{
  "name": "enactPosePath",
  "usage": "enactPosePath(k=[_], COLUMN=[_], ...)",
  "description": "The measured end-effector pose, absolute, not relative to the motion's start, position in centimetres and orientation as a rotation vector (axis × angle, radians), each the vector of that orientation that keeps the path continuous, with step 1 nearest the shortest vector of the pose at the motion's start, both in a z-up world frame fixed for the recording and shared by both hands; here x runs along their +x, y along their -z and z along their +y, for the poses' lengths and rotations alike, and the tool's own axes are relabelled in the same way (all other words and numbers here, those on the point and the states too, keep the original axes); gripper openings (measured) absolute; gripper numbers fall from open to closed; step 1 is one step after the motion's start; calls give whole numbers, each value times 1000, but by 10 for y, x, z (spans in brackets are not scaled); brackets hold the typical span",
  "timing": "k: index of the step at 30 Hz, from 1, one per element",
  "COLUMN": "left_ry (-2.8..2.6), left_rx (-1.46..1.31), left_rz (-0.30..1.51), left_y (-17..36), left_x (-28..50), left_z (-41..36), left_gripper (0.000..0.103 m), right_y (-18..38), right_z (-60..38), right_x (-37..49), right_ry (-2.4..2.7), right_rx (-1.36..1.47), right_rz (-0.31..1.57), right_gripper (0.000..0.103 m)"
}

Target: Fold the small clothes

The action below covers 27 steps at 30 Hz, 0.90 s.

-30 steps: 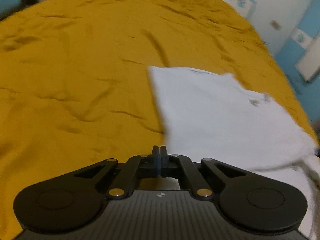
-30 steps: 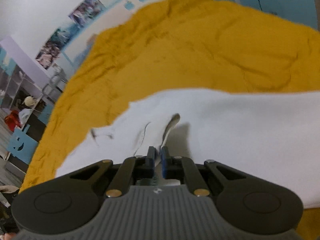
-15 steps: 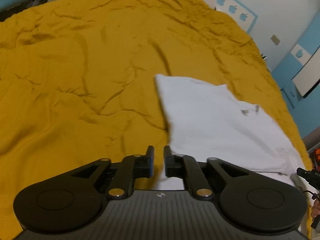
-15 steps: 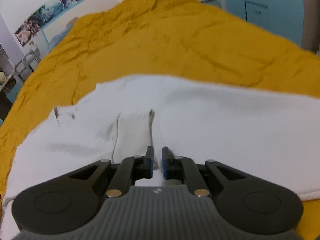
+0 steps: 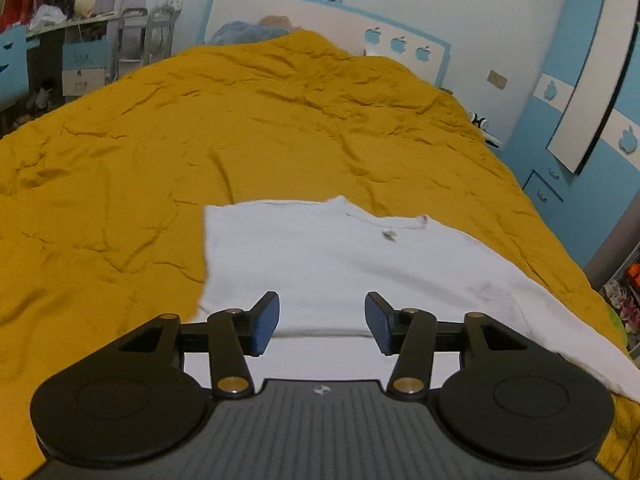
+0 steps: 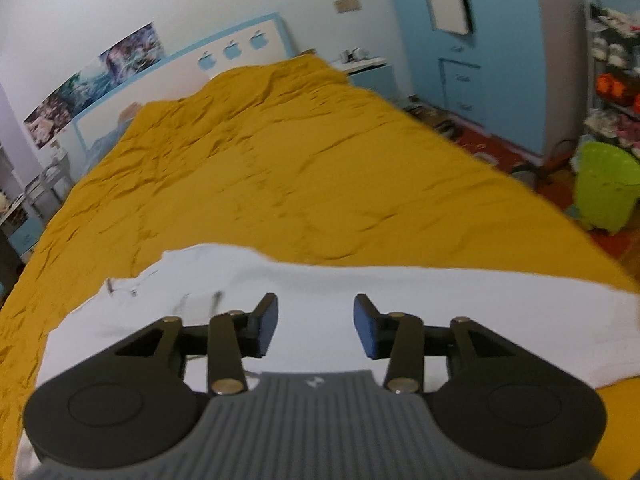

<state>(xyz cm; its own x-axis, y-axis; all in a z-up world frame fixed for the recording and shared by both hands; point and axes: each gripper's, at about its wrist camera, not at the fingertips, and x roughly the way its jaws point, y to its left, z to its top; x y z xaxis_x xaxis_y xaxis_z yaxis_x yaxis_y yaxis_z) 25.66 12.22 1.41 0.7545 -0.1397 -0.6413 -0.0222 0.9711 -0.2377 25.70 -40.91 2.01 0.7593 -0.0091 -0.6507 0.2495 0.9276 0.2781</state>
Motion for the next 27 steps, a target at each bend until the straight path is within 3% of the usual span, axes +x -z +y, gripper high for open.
enactPosePath(k=[5, 17, 23, 27], left_ry=[104, 69, 31, 13], left_rx=[-245, -295, -272, -269], left_rz=[771, 874, 911, 938], left_y=[0, 26, 32, 39], left_x=[249, 248, 252, 254], left_z=[95, 77, 72, 68], left_gripper=[62, 62, 62, 62], right_y=[-34, 21, 49, 67], right_z=[-468, -596, -643, -669], right_x=[203, 116, 109, 122], right_ry=[238, 463, 585, 581], right_rx=[368, 745, 833, 846], right_rz=[687, 702, 705, 750], right_gripper=[56, 55, 55, 49])
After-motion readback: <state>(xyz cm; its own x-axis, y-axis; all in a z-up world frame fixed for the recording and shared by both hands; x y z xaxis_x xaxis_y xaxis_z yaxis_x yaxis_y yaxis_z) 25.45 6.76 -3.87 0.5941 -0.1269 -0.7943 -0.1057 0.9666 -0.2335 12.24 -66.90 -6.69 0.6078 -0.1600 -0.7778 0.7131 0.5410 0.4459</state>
